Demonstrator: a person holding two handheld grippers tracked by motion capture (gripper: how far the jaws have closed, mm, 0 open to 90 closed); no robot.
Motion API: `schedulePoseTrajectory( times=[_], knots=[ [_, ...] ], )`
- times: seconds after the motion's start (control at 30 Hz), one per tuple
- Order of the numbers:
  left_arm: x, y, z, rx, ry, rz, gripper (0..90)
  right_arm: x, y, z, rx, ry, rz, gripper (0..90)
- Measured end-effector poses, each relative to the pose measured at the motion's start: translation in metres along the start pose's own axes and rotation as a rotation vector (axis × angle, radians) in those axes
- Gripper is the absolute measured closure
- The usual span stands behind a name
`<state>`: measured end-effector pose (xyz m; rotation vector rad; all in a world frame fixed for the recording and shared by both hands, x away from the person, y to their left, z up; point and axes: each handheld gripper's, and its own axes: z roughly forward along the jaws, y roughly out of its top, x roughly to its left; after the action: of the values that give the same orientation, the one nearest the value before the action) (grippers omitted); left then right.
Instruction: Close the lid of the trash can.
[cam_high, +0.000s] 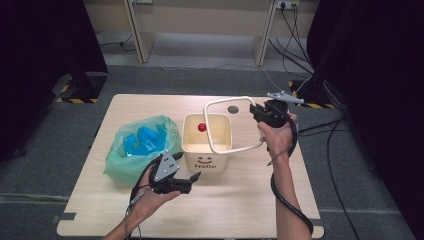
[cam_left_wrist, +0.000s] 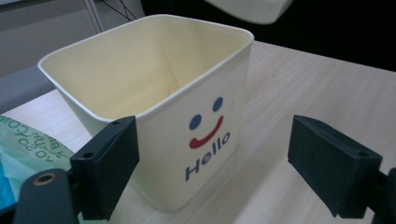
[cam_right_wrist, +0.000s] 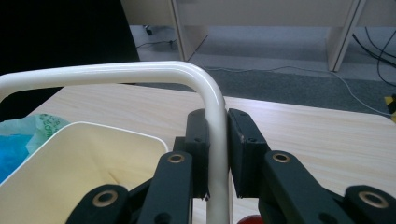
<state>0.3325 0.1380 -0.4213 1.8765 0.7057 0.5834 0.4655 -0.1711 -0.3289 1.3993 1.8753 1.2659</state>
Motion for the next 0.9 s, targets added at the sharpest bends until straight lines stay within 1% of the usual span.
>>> schedulePoseTrajectory(
  times=[0.2, 0.27, 0.4, 0.5, 0.63, 0.8, 0.9],
  knots=[
    [0.001, 0.005, 0.005, -0.009, 0.004, -0.004, 15.8, 0.015, 0.002, 0.015, 0.019, 0.019, -0.003, 79.0],
    [0.002, 0.006, 0.006, -0.013, 0.009, -0.012, 15.8, 0.019, 0.002, 0.02, 0.026, 0.028, -0.002, 78.9],
    [0.004, 0.007, 0.01, -0.016, 0.03, -0.005, 15.8, 0.028, 0.002, 0.027, 0.038, 0.043, 0.002, 78.9],
    [0.006, 0.005, 0.011, -0.021, 0.048, -0.014, 16.5, 0.036, 0.002, 0.032, 0.049, 0.053, -0.007, 78.9],
    [0.01, 0.005, 0.01, -0.038, 0.073, -0.032, 17.7, 0.042, 0.001, 0.036, 0.057, 0.062, -0.01, 78.9],
    [0.015, 0.006, 0.006, -0.056, 0.089, -0.041, 19.0, 0.047, 0.001, 0.041, 0.068, 0.069, -0.011, 78.8],
    [0.017, 0.006, 0.005, -0.057, 0.097, -0.04, 19.5, 0.049, 0.0, 0.042, 0.074, 0.073, -0.011, 78.7]
  ],
)
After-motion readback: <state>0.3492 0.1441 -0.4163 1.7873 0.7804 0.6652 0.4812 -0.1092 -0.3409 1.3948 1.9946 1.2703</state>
